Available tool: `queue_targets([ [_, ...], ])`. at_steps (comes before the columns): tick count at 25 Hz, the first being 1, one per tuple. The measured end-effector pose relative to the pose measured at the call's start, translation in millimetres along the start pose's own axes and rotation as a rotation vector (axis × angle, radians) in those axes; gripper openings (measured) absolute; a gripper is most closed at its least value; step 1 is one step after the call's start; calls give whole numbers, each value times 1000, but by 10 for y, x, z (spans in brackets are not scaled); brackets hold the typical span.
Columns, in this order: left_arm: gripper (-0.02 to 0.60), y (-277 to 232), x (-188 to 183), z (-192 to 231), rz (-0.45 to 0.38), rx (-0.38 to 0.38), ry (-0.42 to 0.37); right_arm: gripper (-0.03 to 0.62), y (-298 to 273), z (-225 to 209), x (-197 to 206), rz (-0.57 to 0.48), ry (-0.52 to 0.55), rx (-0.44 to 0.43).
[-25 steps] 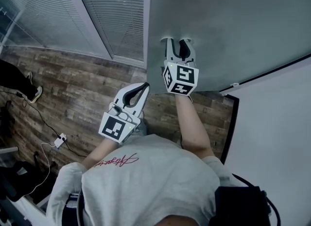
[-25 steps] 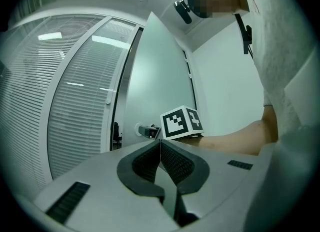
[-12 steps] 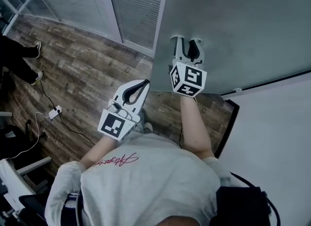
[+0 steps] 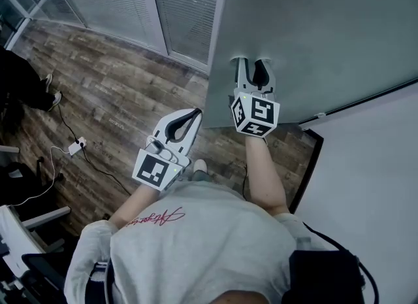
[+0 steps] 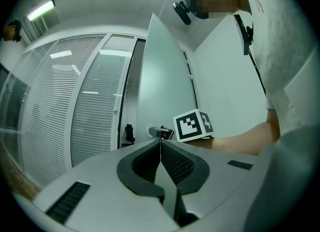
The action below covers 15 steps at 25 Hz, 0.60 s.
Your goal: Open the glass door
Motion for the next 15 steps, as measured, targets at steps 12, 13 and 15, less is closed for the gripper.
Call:
queue_targets([
  [12,17,402,-134,-765,-7,128,5,132,744,-41,-142,5,10,-44],
  [13,17,449,-114,-829,-7,137,9,132,809,-41,-147,5,11,-47],
  [15,17,518,-90,-942,-13,157,14,132,928,-46,-152,6,11,-56],
])
Point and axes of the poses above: the fingertips, and each gripper's own axes: y backward along the fingers, z to its left, x out of its underside, the point moved 3 cm from there along y, backward along the fingers, and after that the axes turned 4 degrees about x, right-handed, at the moved point
